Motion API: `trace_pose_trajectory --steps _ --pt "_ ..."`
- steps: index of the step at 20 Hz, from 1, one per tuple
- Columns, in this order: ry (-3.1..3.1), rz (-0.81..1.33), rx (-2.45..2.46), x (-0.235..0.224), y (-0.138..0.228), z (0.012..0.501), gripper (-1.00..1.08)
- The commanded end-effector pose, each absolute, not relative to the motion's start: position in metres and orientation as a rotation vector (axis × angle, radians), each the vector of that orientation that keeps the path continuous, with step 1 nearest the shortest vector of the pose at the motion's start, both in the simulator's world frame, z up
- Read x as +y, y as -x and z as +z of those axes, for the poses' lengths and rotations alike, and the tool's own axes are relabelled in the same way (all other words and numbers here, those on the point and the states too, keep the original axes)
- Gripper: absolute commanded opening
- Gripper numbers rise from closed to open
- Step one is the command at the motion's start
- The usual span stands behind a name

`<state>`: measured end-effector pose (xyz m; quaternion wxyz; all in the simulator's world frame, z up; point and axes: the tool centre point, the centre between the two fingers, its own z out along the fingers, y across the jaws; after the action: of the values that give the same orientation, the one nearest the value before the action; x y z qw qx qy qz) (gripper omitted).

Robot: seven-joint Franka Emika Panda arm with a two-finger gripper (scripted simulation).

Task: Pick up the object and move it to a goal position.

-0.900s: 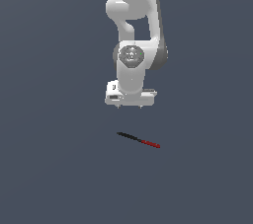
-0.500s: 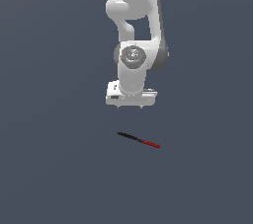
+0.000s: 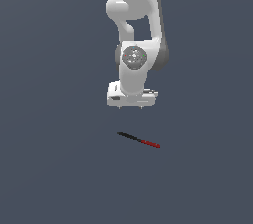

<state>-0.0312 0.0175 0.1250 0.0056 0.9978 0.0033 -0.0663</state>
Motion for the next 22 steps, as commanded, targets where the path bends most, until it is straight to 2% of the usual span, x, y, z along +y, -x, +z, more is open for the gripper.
trace_pose_trajectory --steps 1,11,22 --pt "-3.123 -0.207 0.025 0.018 0.030 0.124 1.00" --pt "-3.117 -0.190 0.234 0.021 0.018 0.118 1.00" --pt "-3.053 -0.150 0.695 0.030 -0.010 0.102 1.00"
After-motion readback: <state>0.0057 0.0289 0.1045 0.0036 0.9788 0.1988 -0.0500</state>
